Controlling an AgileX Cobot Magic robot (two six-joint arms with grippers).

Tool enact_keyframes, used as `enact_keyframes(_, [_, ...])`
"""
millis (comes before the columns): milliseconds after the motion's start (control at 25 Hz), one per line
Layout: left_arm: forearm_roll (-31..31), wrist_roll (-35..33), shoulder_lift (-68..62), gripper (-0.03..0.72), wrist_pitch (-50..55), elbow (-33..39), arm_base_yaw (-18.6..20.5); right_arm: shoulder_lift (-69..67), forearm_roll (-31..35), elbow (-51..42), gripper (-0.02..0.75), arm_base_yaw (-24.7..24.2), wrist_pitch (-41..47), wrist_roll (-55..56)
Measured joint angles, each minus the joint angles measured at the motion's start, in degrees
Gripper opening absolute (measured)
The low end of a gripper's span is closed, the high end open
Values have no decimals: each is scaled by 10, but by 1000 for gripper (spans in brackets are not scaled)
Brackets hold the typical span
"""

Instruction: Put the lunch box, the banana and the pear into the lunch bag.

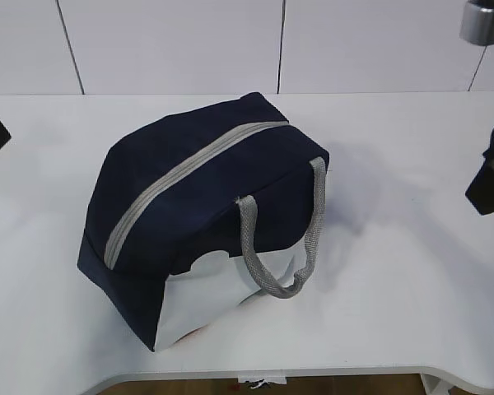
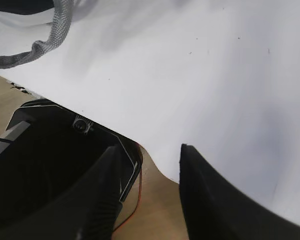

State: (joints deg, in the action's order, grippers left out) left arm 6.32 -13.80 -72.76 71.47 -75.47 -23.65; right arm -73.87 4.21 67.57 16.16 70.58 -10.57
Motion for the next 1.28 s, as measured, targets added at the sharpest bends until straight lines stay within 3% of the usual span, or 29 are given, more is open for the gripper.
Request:
enact_keyframes(440, [13,10,140,480,4,18,0,162,-15,-1,283,0,9,18])
enact_keyframes(720, [11,10,261,450,1,124,0,287,-46,-3,282,0,16,19])
enact_keyframes(1000, [12,13,406,446,-67,242,0,413,-112,-3,272,0,22,50])
enact_keyframes(1280, [26,13,491,442,-85,327,0,505,-94,-76,272,0,23,85])
